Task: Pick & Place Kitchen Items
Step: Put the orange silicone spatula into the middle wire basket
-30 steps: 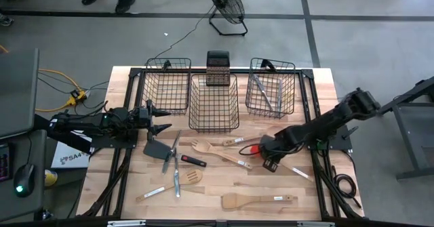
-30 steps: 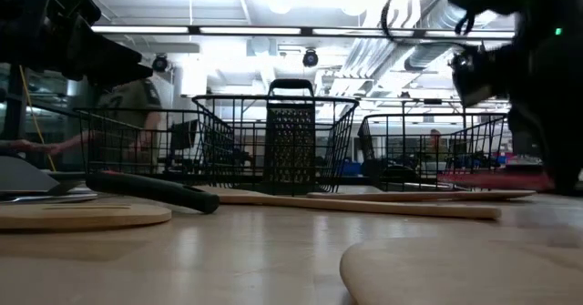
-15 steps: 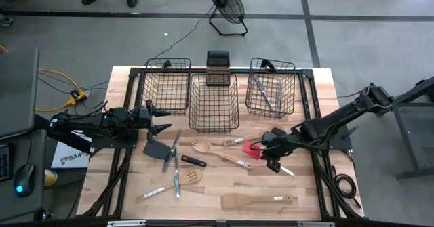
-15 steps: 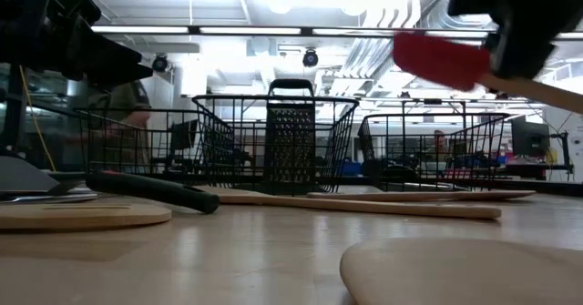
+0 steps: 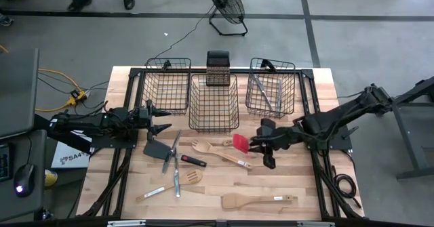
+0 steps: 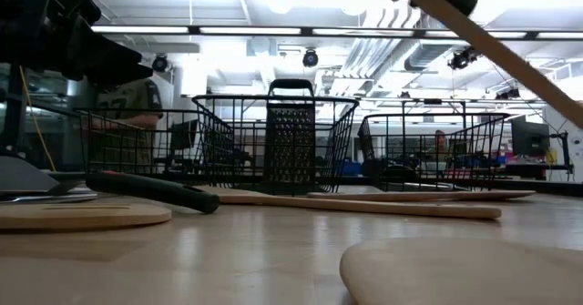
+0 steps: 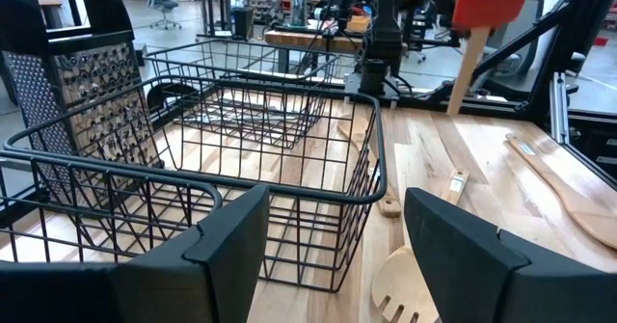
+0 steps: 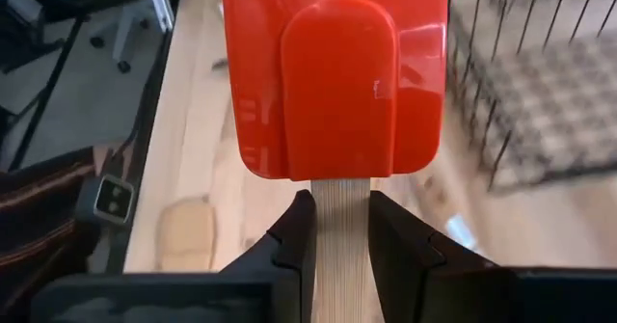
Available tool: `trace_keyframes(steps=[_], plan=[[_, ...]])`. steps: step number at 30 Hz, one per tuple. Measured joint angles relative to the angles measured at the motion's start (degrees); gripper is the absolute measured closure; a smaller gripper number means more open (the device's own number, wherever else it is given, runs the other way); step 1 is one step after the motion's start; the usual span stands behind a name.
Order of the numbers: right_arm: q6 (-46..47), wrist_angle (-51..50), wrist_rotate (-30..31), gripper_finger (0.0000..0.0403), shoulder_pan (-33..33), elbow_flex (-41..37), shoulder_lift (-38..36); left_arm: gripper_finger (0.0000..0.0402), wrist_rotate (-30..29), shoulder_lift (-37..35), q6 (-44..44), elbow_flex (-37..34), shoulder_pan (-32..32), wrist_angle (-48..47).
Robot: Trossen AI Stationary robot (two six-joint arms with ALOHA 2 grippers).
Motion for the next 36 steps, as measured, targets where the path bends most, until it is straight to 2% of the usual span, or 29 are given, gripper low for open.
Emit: trace_keyframes(steps=[6,13,18,21,30,36], plan=[[-10.4,2.6,2.8,0.0338,-4.6,5.1,0.2,0.0165,0.0,0.0,0.0,0.0,0.0,0.0],[-28.5,16.9,4.6,0.0338,-8.2,5.8,1.0,0.0165,0.0,0.0,0.0,0.0,0.0,0.0],[-45.4,26.3,5.2,0.0338,-10.4,5.8,2.9,0.0165,0.0,0.0,0.0,0.0,0.0,0.0],[-55.2,28.5,3.6,0.0338,-12.6,5.8,5.3,0.0165,0.0,0.0,0.0,0.0,0.0,0.0],[-79.7,30.7,-6.4,0.0339,-21.0,5.8,16.4,0.0165,0.0,0.0,0.0,0.0,0.0,0.0],[-84.7,32.3,-7.8,0.0339,-25.5,5.7,22.1,0.0165,0.0,0.0,0.0,0.0,0.0,0.0]])
